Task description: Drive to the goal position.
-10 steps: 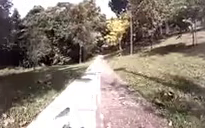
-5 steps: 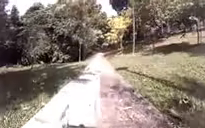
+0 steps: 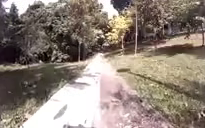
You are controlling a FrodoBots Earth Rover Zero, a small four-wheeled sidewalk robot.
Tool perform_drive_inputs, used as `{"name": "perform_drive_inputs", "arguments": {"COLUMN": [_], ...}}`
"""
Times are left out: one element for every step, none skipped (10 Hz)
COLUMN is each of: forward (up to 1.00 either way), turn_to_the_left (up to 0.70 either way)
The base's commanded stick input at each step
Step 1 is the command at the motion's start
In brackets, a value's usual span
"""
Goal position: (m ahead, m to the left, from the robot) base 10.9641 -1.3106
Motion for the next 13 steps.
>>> {"name": "perform_drive_inputs", "arguments": {"forward": [0.7,0.7,0.7,0.7,0.7,0.7,0.7,0.7,0.7,0.7,0.7,0.7,0.7], "turn_to_the_left": [0.06,0.0,0.0,0.0,0.0,0.0,0.0,0.0,0.0,0.0,0.0,0.0,0.0]}}
